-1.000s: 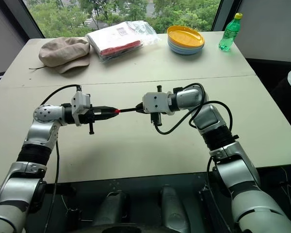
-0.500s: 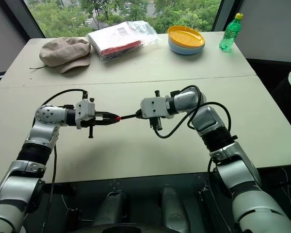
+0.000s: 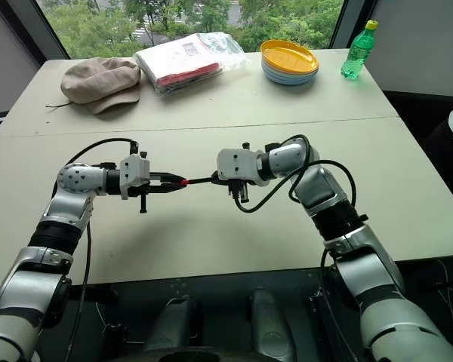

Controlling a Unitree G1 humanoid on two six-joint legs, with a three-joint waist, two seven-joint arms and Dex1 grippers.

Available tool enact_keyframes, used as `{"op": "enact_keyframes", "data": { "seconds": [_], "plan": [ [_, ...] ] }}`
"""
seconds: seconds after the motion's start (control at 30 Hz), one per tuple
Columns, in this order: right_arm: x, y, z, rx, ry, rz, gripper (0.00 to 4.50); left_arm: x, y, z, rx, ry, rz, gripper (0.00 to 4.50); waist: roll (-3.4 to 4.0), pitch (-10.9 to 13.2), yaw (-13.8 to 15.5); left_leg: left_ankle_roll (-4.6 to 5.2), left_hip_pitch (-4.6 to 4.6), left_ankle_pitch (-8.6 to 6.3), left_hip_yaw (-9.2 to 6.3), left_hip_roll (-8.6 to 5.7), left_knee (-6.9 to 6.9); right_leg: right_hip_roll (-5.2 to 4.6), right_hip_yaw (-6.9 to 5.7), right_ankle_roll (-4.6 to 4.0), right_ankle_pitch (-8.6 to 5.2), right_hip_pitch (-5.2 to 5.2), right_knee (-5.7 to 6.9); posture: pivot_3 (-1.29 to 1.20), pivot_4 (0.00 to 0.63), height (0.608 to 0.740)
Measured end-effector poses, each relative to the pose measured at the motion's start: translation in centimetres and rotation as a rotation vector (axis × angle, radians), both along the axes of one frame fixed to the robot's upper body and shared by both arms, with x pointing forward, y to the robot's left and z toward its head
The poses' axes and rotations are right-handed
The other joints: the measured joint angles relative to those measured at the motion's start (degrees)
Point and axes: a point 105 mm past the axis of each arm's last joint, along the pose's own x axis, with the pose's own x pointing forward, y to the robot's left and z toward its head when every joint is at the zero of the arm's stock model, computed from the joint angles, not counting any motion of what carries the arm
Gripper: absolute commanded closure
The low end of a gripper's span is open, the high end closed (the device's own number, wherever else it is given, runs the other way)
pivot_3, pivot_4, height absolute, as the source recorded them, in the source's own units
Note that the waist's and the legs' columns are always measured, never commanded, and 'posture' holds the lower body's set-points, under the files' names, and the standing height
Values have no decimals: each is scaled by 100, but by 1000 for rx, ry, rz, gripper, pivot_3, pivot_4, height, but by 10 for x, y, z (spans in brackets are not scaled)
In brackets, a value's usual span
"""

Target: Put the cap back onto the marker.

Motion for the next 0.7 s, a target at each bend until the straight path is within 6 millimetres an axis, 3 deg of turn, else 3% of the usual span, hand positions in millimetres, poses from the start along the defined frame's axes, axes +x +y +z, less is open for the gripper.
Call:
{"op": "enact_keyframes", "data": {
  "seconds": [0.7],
  "plan": [
    [1, 13, -3, -17, 11, -8, 4476, 3, 7, -4, 35, -20, 9, 4500, 0, 0, -2, 0, 0, 0, 0, 0, 0, 1, -1, 0, 0, 0, 0, 0, 150, 740]
  ]
}}
